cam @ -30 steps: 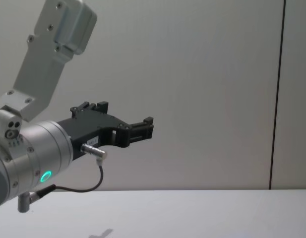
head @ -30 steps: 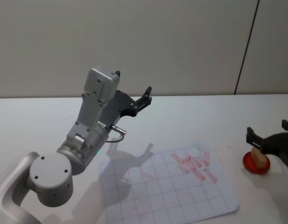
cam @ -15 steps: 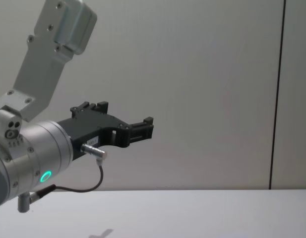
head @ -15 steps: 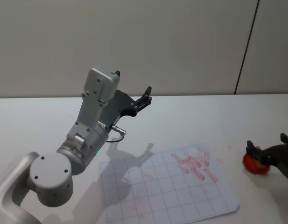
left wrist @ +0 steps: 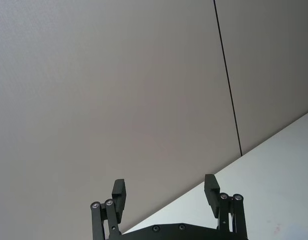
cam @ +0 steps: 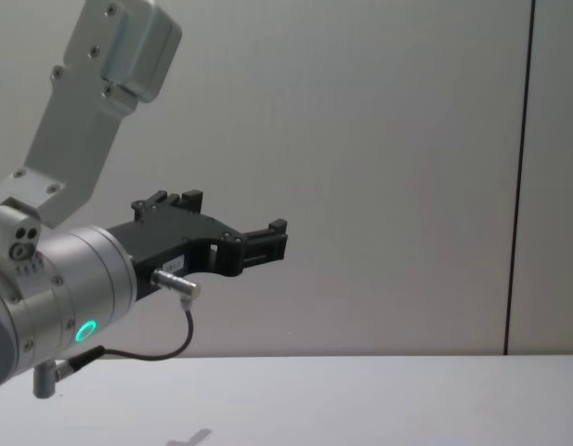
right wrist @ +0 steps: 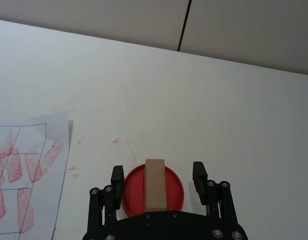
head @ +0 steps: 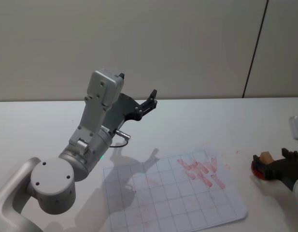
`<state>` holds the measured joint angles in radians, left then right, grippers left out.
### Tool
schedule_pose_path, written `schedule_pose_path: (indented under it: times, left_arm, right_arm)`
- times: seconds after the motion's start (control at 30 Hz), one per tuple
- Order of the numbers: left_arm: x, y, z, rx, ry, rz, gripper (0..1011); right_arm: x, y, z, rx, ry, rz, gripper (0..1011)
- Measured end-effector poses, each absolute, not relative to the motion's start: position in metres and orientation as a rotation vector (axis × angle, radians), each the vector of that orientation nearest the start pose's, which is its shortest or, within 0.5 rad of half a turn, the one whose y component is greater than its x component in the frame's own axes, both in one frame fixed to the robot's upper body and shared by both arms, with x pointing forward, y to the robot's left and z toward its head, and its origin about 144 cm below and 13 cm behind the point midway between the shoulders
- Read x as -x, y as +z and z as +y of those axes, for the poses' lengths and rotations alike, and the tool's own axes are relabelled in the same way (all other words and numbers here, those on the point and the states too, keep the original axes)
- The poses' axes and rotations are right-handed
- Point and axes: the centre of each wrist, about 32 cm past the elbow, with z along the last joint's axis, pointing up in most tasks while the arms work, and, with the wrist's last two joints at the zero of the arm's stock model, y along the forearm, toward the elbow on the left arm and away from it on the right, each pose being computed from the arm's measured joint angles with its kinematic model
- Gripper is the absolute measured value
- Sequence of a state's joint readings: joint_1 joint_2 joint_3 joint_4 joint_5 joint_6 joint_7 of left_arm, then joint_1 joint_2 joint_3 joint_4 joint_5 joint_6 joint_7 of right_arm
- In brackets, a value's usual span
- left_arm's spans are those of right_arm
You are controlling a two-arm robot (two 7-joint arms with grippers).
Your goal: Use the one hand to pick up the stamp and affix it onto the A4 paper.
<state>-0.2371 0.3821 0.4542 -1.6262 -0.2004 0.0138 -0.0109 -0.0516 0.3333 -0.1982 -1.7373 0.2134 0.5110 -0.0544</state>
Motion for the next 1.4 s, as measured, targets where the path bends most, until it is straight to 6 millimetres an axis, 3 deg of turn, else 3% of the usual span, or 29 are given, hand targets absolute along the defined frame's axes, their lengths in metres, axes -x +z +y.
schedule_pose_path:
  times: [0.57,0.67,1.4]
  left_arm:
    - [-0.492,1.204,0.198,-0.061,1.124,-0.268,1002]
    - [-0.492,1.204,0.198,-0.061,1.124,-0.268,1001]
    - [-0.492,1.204,0.198,-0.061,1.124,-0.268,1001]
  right_arm:
    - [-0.438,1.157,-0.245,0.503,-1.354,0.236,389]
    - [-0.438,1.157,-0.244,0.504,-1.354,0.233,252]
    - [-0.441,1.149,-0.251,0.493,-1.389,0.296,219]
